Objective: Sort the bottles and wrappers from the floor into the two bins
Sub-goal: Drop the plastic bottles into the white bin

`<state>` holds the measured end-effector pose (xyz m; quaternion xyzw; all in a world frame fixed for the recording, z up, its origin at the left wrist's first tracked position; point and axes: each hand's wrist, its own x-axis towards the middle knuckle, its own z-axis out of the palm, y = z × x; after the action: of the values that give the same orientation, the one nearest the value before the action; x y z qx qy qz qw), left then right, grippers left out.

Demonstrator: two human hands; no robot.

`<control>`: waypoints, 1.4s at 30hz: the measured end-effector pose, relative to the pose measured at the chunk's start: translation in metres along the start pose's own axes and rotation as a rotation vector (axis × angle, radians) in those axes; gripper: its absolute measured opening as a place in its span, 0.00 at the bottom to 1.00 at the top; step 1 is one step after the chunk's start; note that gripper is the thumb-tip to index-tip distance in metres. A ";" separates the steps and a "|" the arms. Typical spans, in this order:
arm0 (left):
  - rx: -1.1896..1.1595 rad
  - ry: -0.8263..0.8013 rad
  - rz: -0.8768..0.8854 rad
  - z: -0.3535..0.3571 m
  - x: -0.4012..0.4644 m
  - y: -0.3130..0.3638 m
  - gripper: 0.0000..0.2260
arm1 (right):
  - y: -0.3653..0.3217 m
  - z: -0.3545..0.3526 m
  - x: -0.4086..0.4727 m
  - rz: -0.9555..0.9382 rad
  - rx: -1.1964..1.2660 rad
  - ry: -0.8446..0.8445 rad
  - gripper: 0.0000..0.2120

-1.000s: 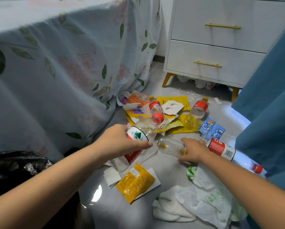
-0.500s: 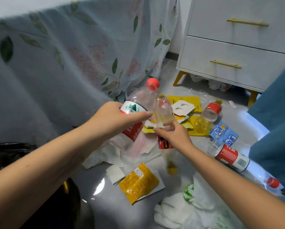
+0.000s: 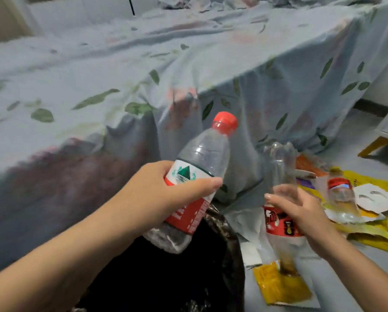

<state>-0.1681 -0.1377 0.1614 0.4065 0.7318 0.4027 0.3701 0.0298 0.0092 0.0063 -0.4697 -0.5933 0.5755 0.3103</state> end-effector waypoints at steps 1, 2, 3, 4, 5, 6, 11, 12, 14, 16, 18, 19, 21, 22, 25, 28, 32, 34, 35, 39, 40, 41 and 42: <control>0.025 0.015 0.014 -0.004 -0.004 -0.003 0.19 | -0.006 0.004 -0.002 -0.015 -0.013 -0.021 0.29; 0.038 0.038 0.024 -0.008 -0.006 -0.007 0.20 | -0.011 0.006 -0.001 -0.033 -0.021 -0.034 0.29; 0.038 0.070 0.031 -0.010 -0.009 -0.010 0.20 | -0.018 0.008 -0.001 -0.048 -0.029 -0.044 0.30; 0.028 0.096 0.038 -0.011 -0.013 -0.014 0.20 | -0.025 0.009 -0.002 -0.066 -0.038 -0.056 0.30; 0.014 0.113 0.041 -0.012 -0.016 -0.019 0.20 | -0.032 0.009 -0.005 -0.082 -0.034 -0.068 0.29; 0.006 0.124 0.042 -0.014 -0.017 -0.024 0.19 | -0.037 0.008 -0.004 -0.100 -0.028 -0.079 0.29; -0.014 0.158 0.027 -0.046 -0.061 -0.034 0.26 | -0.088 0.011 -0.032 -0.186 -0.083 -0.078 0.23; -0.031 0.195 0.023 -0.058 -0.073 -0.035 0.27 | -0.106 0.016 -0.038 -0.209 -0.105 -0.081 0.22; -0.060 0.274 0.019 -0.080 -0.097 -0.039 0.28 | -0.140 0.034 -0.053 -0.271 -0.134 -0.117 0.24; -0.075 0.351 0.007 -0.099 -0.121 -0.052 0.27 | -0.169 0.057 -0.070 -0.327 -0.183 -0.167 0.27; -0.093 0.430 -0.021 -0.112 -0.146 -0.071 0.26 | -0.186 0.083 -0.088 -0.372 -0.225 -0.215 0.29; -0.112 0.470 -0.043 -0.117 -0.158 -0.081 0.26 | -0.191 0.095 -0.097 -0.390 -0.246 -0.238 0.29; -0.160 0.539 -0.088 -0.125 -0.183 -0.102 0.27 | -0.197 0.118 -0.116 -0.398 -0.275 -0.276 0.29; -0.178 0.578 -0.109 -0.129 -0.194 -0.114 0.26 | -0.197 0.130 -0.126 -0.393 -0.272 -0.290 0.29; -0.191 0.690 -0.179 -0.138 -0.217 -0.155 0.28 | -0.185 0.167 -0.151 -0.370 -0.216 -0.300 0.29; -0.145 0.716 -0.264 -0.146 -0.235 -0.192 0.29 | -0.167 0.199 -0.175 -0.311 -0.140 -0.318 0.28; -0.141 0.711 -0.369 -0.152 -0.249 -0.226 0.33 | -0.151 0.227 -0.201 -0.308 -0.193 -0.388 0.25; -0.141 0.687 -0.422 -0.152 -0.250 -0.240 0.30 | -0.147 0.235 -0.210 -0.319 -0.247 -0.434 0.24; -0.135 0.675 -0.449 -0.152 -0.251 -0.247 0.27 | -0.145 0.238 -0.214 -0.325 -0.272 -0.453 0.22; -0.140 0.589 -0.553 -0.146 -0.246 -0.275 0.28 | -0.140 0.243 -0.226 -0.332 -0.329 -0.478 0.18; -0.148 0.571 -0.567 -0.146 -0.244 -0.281 0.30 | -0.139 0.244 -0.228 -0.331 -0.338 -0.487 0.18; -0.160 0.562 -0.581 -0.146 -0.240 -0.288 0.31 | -0.139 0.246 -0.230 -0.330 -0.349 -0.499 0.18; -0.162 0.564 -0.607 -0.147 -0.236 -0.291 0.31 | -0.138 0.247 -0.231 -0.331 -0.361 -0.511 0.18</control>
<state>-0.2885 -0.4911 0.0119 0.0160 0.8568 0.4273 0.2881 -0.1381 -0.2842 0.1450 -0.2553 -0.8119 0.5023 0.1528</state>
